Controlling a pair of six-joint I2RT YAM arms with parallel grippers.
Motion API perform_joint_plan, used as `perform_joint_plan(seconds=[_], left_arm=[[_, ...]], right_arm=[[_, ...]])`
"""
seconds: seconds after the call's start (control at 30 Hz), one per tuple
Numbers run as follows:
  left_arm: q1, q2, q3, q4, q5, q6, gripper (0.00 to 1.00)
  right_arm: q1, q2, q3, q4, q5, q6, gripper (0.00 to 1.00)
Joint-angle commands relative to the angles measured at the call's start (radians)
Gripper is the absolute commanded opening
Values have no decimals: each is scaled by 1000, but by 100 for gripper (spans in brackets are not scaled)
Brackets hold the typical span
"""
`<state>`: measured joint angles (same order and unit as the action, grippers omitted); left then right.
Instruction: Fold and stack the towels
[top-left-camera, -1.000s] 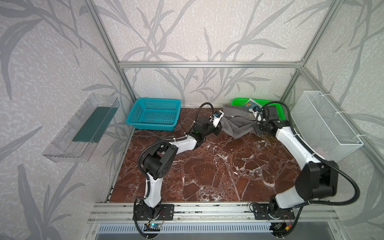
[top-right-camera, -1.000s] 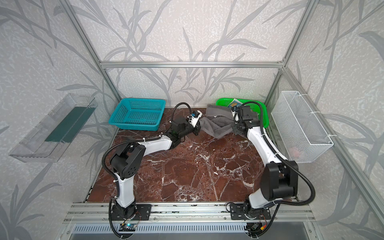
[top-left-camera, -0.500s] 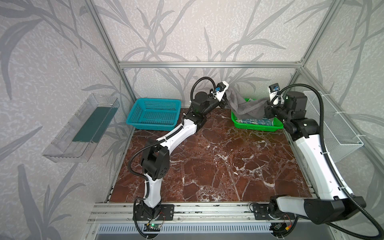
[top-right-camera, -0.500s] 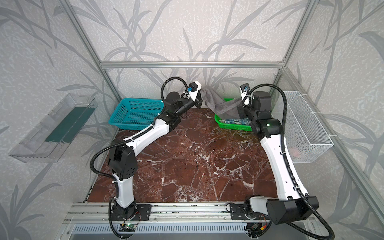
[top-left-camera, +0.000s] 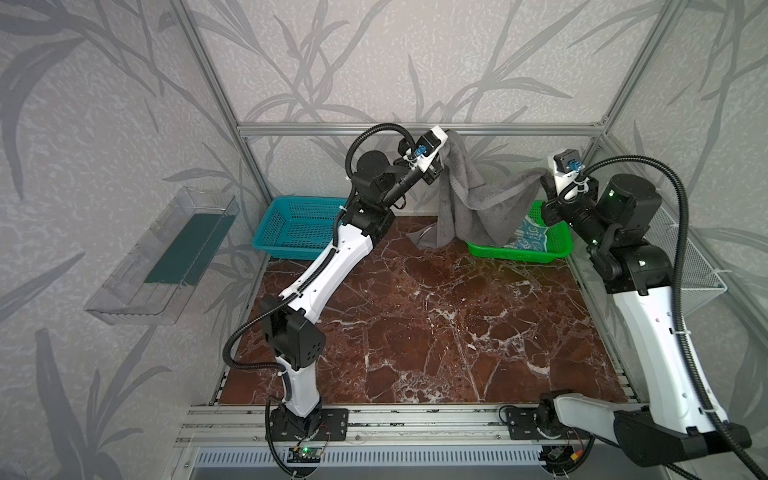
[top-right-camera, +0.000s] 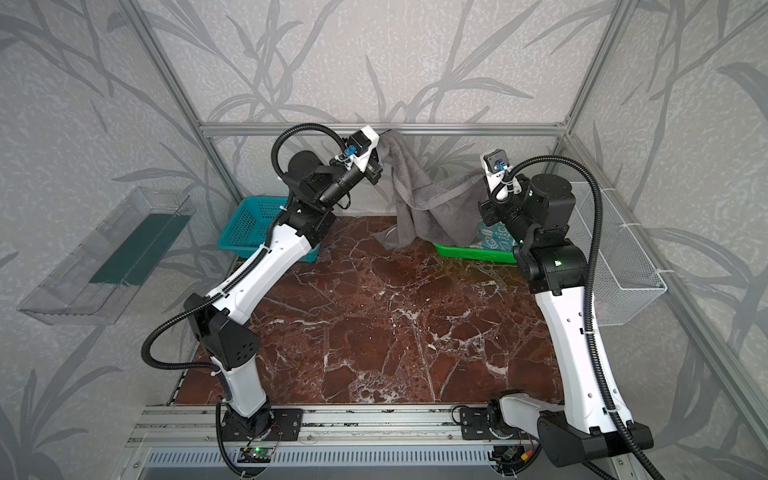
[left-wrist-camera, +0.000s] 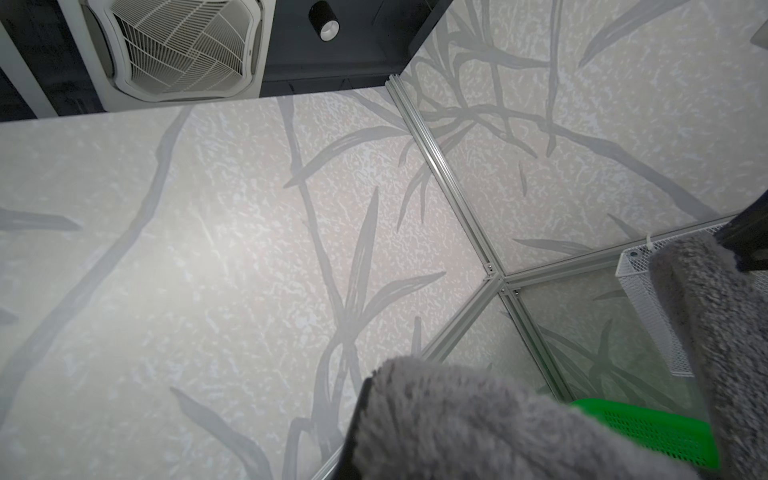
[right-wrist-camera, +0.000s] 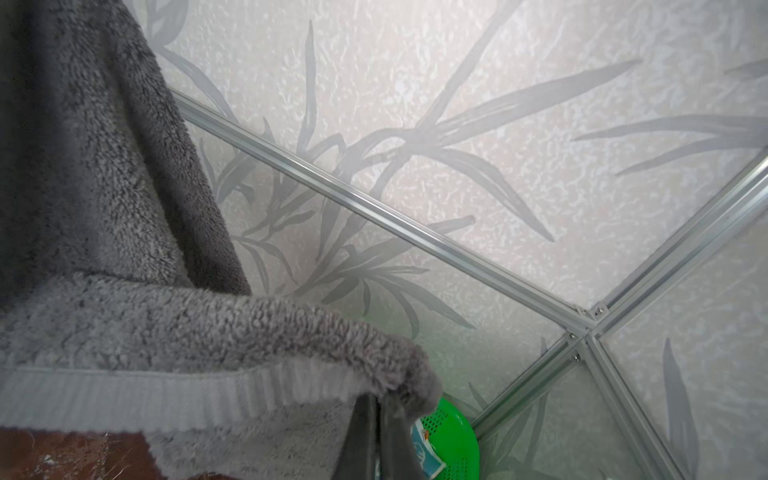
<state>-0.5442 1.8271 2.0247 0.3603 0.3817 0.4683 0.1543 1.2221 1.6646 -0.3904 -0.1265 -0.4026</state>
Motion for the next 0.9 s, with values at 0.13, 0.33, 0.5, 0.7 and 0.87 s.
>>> perform_joint_plan(seconds=[0.13, 0.33, 0.5, 0.7, 0.87], left_arm=[[22, -173, -17, -33, -9, 127, 0], [34, -424, -360, -227, -55, 168, 0], [42, -655, -762, -424, -174, 119, 0], [58, -805, -1091, -613, -226, 6, 0], [78, -749, -1215, -672, -206, -23, 0]], right_arm=[[28, -36, 98, -30, -225, -5, 0], [71, -30, 88, -237, -401, 33, 0], [91, -53, -128, -274, -398, 152, 0], [114, -43, -348, -323, -342, 270, 0], [119, 17, -483, -313, -337, 395, 0]])
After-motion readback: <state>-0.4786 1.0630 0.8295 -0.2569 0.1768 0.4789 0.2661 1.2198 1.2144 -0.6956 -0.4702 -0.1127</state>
